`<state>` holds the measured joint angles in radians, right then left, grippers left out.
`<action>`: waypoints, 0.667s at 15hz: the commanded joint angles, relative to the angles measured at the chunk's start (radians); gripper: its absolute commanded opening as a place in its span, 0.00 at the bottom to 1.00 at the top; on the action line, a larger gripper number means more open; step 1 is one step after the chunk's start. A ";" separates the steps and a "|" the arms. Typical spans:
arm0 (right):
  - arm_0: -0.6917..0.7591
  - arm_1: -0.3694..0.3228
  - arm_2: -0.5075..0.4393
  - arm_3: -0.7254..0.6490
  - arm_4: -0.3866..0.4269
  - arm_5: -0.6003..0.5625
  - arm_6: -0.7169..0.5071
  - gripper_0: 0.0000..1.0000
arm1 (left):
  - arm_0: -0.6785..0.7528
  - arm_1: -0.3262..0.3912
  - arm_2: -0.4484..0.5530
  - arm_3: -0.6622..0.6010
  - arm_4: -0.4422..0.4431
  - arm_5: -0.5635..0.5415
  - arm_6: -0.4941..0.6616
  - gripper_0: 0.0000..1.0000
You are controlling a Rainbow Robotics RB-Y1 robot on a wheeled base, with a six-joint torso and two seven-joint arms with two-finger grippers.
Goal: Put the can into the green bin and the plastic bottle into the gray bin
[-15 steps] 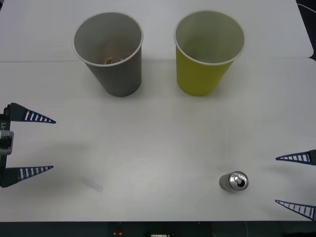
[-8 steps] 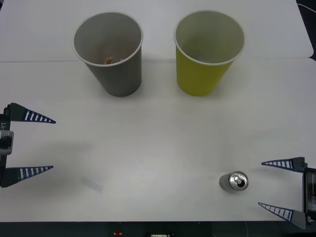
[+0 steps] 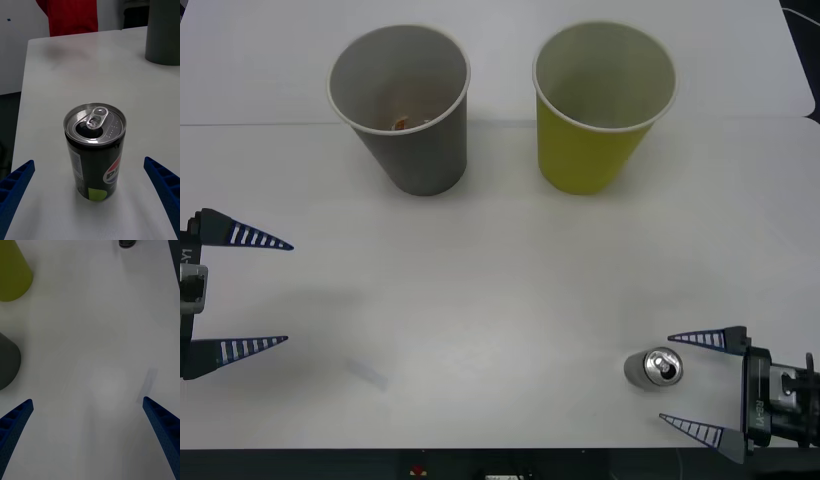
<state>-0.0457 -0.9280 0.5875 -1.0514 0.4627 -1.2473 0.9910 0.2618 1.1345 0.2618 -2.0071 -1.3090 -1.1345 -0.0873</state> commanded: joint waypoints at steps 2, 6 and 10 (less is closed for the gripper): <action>-0.037 0.058 0.029 0.045 0.001 0.000 0.014 1.00 | 0.000 0.000 0.000 0.000 0.000 0.000 0.000 1.00; -0.059 0.095 0.040 0.074 0.001 0.005 0.023 1.00 | 0.000 0.000 0.000 0.000 0.000 0.000 0.000 1.00; -0.060 0.101 0.040 0.074 0.001 0.023 0.031 0.11 | 0.000 0.000 0.000 0.000 0.000 0.000 0.000 1.00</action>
<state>-0.1057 -0.8270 0.6275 -0.9770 0.4629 -1.2278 1.0214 0.2618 1.1345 0.2618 -2.0071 -1.3090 -1.1345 -0.0873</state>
